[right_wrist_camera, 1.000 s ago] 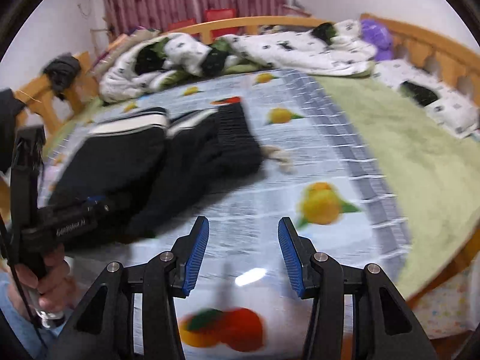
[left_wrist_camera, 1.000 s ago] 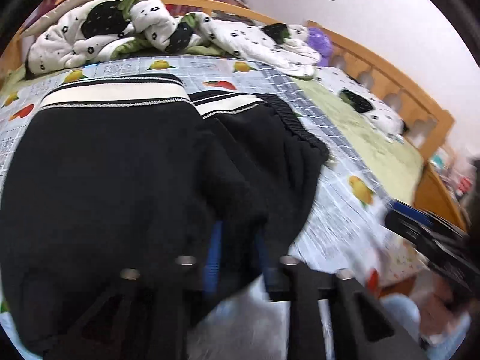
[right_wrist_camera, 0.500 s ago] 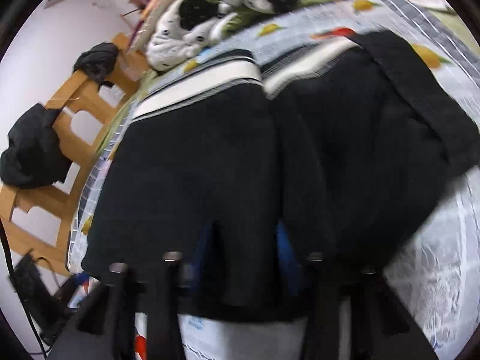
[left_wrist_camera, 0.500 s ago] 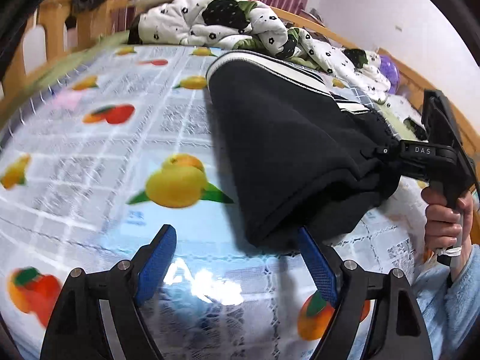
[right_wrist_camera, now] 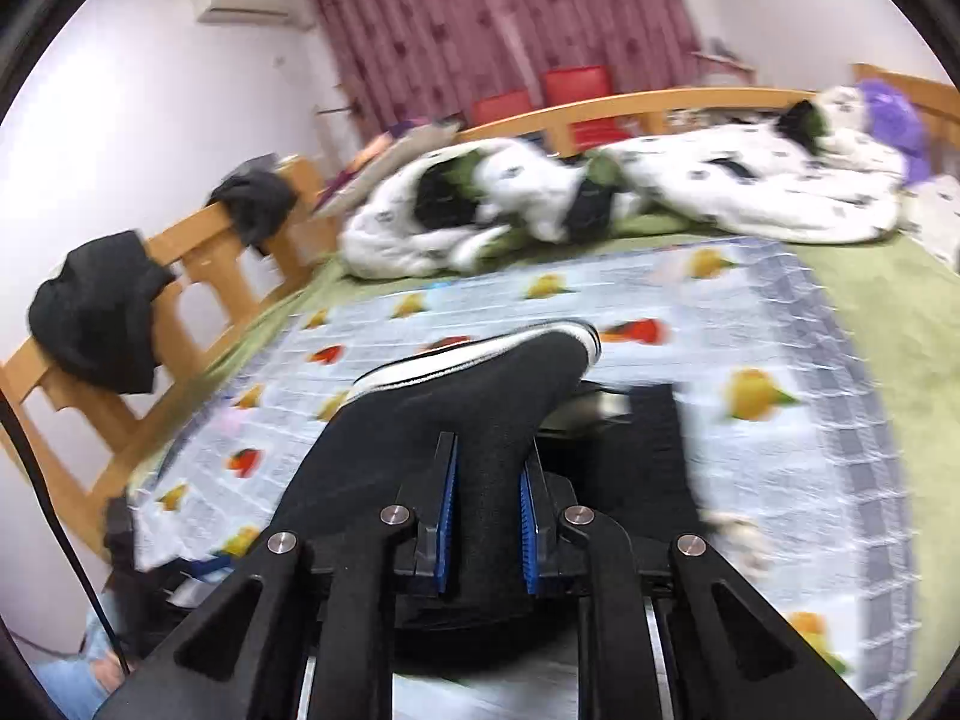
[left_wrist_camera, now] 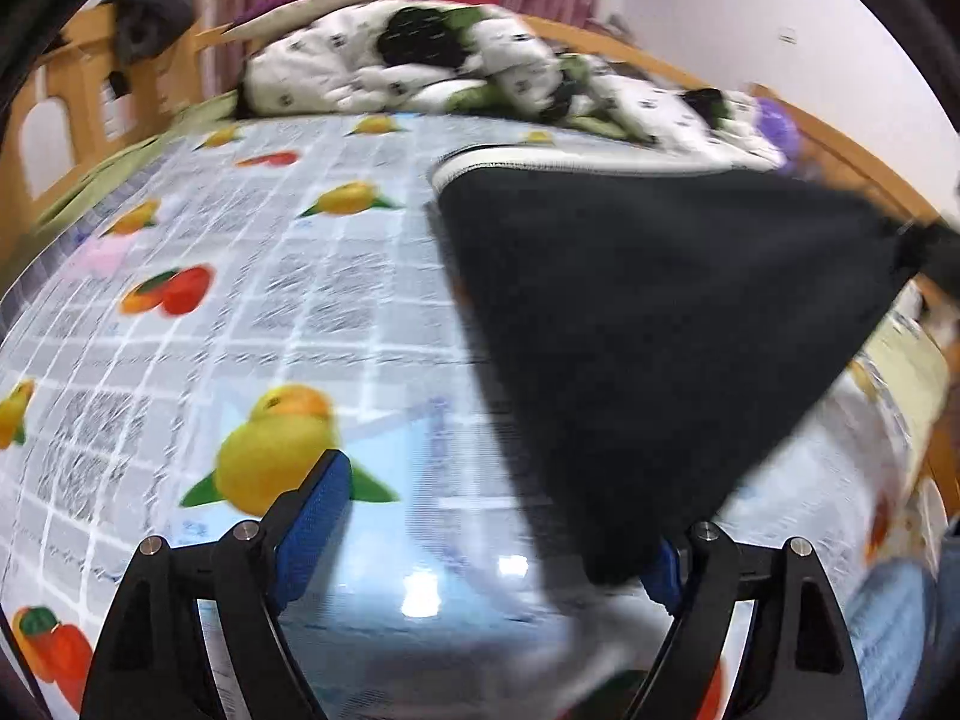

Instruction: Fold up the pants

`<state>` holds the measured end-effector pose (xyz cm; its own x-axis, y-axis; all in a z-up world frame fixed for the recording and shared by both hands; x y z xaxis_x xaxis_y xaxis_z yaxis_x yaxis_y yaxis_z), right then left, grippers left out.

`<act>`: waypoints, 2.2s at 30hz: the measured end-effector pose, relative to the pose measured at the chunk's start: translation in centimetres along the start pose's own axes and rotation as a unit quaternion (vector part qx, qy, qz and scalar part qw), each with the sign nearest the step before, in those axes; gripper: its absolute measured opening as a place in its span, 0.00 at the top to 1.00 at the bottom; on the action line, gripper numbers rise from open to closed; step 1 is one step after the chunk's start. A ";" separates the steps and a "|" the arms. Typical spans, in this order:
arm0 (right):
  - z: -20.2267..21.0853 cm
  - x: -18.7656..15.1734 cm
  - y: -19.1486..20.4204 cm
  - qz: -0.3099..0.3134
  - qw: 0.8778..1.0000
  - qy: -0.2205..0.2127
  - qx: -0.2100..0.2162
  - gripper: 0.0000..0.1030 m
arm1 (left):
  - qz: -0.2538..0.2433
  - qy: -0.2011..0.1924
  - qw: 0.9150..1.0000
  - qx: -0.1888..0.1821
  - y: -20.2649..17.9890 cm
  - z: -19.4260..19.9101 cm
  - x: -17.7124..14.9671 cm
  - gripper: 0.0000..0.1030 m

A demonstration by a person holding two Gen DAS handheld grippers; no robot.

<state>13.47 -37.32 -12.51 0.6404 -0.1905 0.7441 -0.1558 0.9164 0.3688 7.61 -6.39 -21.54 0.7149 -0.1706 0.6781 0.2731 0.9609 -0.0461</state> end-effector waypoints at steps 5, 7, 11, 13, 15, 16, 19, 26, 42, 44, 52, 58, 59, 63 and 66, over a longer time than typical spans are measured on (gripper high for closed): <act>-4.4 -7.2 -7.6 -0.021 0.990 0.093 -0.101 0.83 | -0.066 0.007 0.998 0.025 -2.7 -0.3 -0.3 0.20; -4.2 -7.9 -7.6 -0.027 0.991 0.083 -0.103 0.79 | -0.062 0.010 0.998 0.004 -2.8 0.3 -0.5 0.20; -2.7 -6.6 -6.6 -0.001 0.989 0.078 -0.124 0.72 | -0.040 0.005 0.999 -0.034 -1.6 2.8 -1.2 0.20; -1.5 -5.8 -6.6 0.013 0.990 0.063 -0.127 0.64 | -0.017 0.006 0.999 -0.046 -0.8 3.5 -1.5 0.20; -1.2 -4.6 -6.2 0.012 0.991 0.058 -0.122 0.59 | 0.013 0.002 0.998 -0.067 -0.5 3.4 -0.4 0.20; -1.2 -4.1 -6.2 0.009 0.991 0.055 -0.121 0.59 | 0.024 0.001 0.997 -0.074 -0.5 3.1 0.2 0.21; -2.8 -4.8 -6.7 -0.007 0.990 0.072 -0.124 0.59 | 0.046 0.020 0.994 -0.099 -1.4 0.5 2.3 0.22; -4.2 -8.9 -8.5 -0.046 0.983 0.123 -0.124 0.61 | -0.010 0.059 0.997 -0.054 -3.0 -2.9 -0.6 0.23; -12.2 -1.1 -9.7 -0.085 0.982 0.146 -0.090 0.40 | 0.139 0.060 0.975 -0.162 1.1 -12.9 9.8 0.51; -13.4 -1.7 -9.9 -0.103 0.978 0.168 -0.073 0.39 | 0.174 0.056 0.962 -0.205 1.2 -13.7 10.6 0.71; -12.6 1.7 -3.8 -0.101 0.985 0.136 -0.017 0.77 | 0.157 0.025 0.966 -0.206 6.8 -11.1 12.9 0.83; -18.0 0.9 5.1 -0.097 0.983 0.145 0.051 0.77 | 0.147 0.050 0.982 -0.108 17.5 -8.3 12.4 0.83; -19.4 0.2 6.9 -0.102 0.982 0.146 0.070 0.77 | 0.137 0.053 0.985 -0.093 18.3 -8.1 12.4 0.83; -21.9 -1.3 9.8 -0.049 0.989 0.136 0.026 0.71 | 0.093 0.060 0.991 -0.072 21.0 -9.7 12.2 0.77; -20.2 0.0 10.1 -0.037 0.994 0.106 -0.007 0.70 | 0.043 0.067 0.997 -0.010 20.8 -9.3 11.3 0.51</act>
<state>27.08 -20.93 -20.04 0.7941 -0.1803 0.5804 -0.0934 0.9075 0.4096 27.37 9.62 -21.61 0.8148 -0.1174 0.5678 0.2201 0.9686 -0.1156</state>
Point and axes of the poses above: each gripper's, at about its wrist camera, not at the fingertips, and z roughly against the way its jaws point, y to its left, x to its top, the point moved 10 cm from there along -z, roughly the way its jaws point, and after that the axes turned 7 degrees about -z, right-handed, at the moved point
